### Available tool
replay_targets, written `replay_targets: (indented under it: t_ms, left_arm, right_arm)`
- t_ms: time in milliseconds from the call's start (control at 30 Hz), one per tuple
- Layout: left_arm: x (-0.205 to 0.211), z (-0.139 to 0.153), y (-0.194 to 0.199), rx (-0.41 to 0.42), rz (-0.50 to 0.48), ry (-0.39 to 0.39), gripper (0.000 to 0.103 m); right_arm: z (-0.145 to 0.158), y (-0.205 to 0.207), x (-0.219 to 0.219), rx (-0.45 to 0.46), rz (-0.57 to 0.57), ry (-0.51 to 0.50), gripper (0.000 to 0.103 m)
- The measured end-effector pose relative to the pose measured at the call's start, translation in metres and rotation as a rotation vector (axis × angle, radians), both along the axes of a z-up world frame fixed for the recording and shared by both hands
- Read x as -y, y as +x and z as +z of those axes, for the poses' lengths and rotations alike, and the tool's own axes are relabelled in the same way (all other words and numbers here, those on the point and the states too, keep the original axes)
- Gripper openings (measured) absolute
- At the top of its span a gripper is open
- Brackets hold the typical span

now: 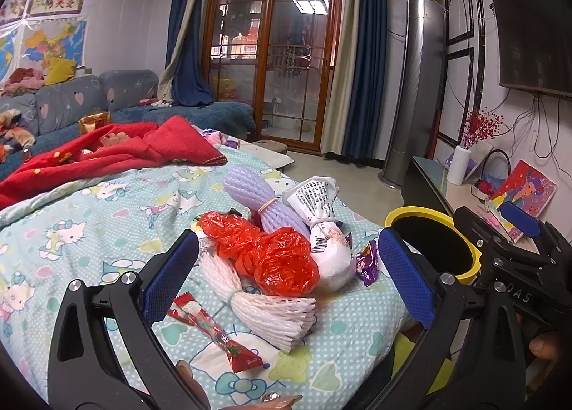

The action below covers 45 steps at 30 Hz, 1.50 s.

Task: Collect trash
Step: 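Move both tools toward the pile of trash on the bedspread, then grasp the red candy wrappers with the left tool while the right tool grasps the red plastic bag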

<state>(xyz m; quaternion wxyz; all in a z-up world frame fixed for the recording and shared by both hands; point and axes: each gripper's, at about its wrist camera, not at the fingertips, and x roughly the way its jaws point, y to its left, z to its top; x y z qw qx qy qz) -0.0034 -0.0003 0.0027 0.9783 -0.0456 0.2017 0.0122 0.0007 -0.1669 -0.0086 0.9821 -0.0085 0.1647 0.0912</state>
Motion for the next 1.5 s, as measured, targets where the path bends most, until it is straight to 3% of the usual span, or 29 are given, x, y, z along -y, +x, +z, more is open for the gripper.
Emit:
replay_targets:
  t_ms: [767,1267,1500]
  left_arm:
    - [-0.006,-0.001,0.001,-0.019,0.022,-0.012,0.092]
    - [-0.066,-0.002,-0.004,-0.042,0.165,-0.117,0.092]
    - [-0.105,-0.016,-0.006,-0.119,0.250,-0.179,0.092]
  right_arm:
    - [0.005,-0.003,-0.003,0.013,0.043,-0.002,0.097]
    - [0.012,0.006,-0.049,-0.032,0.266,-0.014,0.097]
    - [0.013,0.012,-0.078,-0.070,0.374,-0.032,0.097]
